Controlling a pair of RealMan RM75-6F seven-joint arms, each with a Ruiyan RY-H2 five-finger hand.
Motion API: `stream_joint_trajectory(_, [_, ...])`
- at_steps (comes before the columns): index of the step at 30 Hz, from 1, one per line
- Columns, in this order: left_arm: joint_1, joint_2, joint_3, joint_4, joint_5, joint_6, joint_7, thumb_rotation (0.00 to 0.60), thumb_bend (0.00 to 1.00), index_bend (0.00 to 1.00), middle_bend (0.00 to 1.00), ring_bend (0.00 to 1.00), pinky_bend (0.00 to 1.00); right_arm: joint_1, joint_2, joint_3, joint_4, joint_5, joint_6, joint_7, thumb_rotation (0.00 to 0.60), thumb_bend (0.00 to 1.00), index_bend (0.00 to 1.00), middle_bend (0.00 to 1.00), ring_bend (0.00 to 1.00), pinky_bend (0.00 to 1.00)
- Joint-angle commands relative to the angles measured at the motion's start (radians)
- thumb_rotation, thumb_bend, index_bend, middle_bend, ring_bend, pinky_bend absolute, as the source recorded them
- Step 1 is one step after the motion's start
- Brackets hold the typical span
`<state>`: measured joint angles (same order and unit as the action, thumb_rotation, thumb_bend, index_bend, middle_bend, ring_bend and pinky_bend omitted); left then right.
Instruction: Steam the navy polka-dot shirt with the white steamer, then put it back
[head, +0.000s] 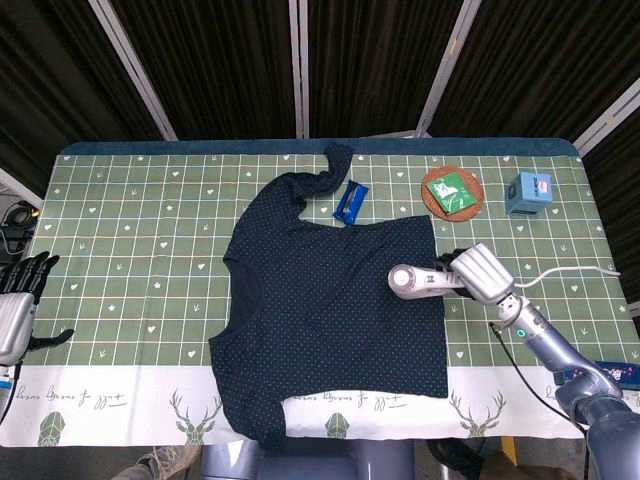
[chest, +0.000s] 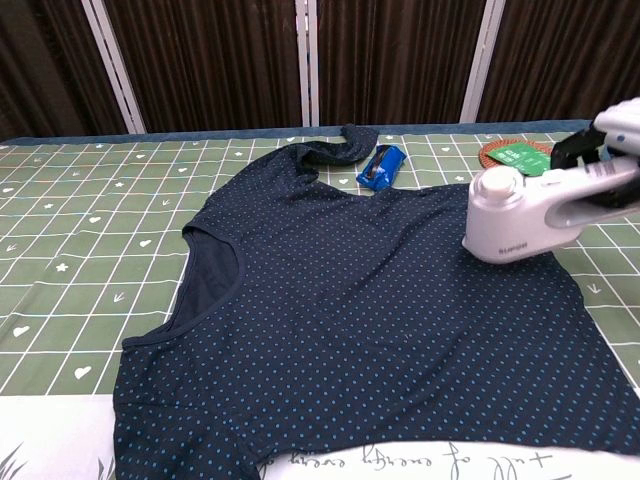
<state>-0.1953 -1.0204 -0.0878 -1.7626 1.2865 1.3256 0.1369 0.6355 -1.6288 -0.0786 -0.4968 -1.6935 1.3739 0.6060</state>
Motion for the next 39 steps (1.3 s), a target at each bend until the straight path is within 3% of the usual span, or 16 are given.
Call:
stream_joint_trajectory(1, [0.0, 0.0, 0.0, -0.001, 0.001, 0.001, -0.001, 0.6, 0.0, 0.0, 0.0, 0.0, 0.0, 0.005, 0.028, 0.038, -0.016, 0.037, 0.002, 0.027, 0.6, 0.76, 0.76, 0.71, 0.69, 0.91])
stream_joint_trajectory(8, [0.002, 0.002, 0.002, -0.006, 0.006, 0.005, -0.002, 0.6, 0.0, 0.0, 0.0, 0.0, 0.0, 0.006, 0.039, 0.088, 0.005, 0.108, -0.095, 0.013, 0.6, 0.76, 0.75, 0.71, 0.69, 0.91])
stream_joint_trajectory(23, [0.003, 0.004, -0.001, -0.004, 0.0, 0.004, -0.006, 0.6, 0.0, 0.0, 0.0, 0.0, 0.0, 0.002, -0.057, 0.096, 0.161, 0.161, -0.311, -0.046, 0.6, 0.76, 0.75, 0.71, 0.69, 0.91])
stream_joint_trajectory(25, [0.002, 0.004, -0.001, -0.002, -0.002, 0.001, -0.006, 0.6, 0.0, 0.0, 0.0, 0.0, 0.0, 0.002, -0.064, 0.096, 0.174, 0.162, -0.316, -0.046, 0.6, 0.7, 0.71, 0.69, 0.69, 0.91])
stream_joint_trajectory(27, [0.001, 0.003, -0.001, -0.001, -0.003, 0.0, -0.006, 0.6, 0.0, 0.0, 0.0, 0.0, 0.0, 0.002, -0.074, 0.098, 0.19, 0.164, -0.322, -0.053, 0.6, 0.54, 0.62, 0.64, 0.67, 0.89])
stream_joint_trajectory(30, [0.001, 0.003, -0.001, -0.002, -0.002, -0.001, -0.007, 0.6, 0.0, 0.0, 0.0, 0.0, 0.0, 0.004, -0.089, 0.101, 0.222, 0.168, -0.339, -0.106, 0.6, 0.24, 0.39, 0.47, 0.54, 0.75])
stream_joint_trajectory(32, [0.001, 0.004, -0.001, -0.003, -0.002, 0.0, -0.007, 0.6, 0.0, 0.0, 0.0, 0.0, 0.0, 0.003, -0.092, 0.1, 0.23, 0.17, -0.36, -0.136, 0.6, 0.06, 0.16, 0.28, 0.35, 0.51])
stream_joint_trajectory(35, [0.002, 0.005, 0.0, -0.004, -0.001, 0.002, -0.007, 0.6, 0.0, 0.0, 0.0, 0.0, 0.0, 0.004, -0.08, 0.104, 0.214, 0.181, -0.408, -0.163, 0.6, 0.0, 0.01, 0.09, 0.13, 0.25])
stream_joint_trajectory(39, [0.004, 0.004, -0.001, -0.005, 0.003, 0.01, -0.003, 0.6, 0.0, 0.0, 0.0, 0.0, 0.0, -0.004, -0.056, 0.123, 0.178, 0.202, -0.417, -0.202, 0.6, 0.0, 0.0, 0.01, 0.04, 0.15])
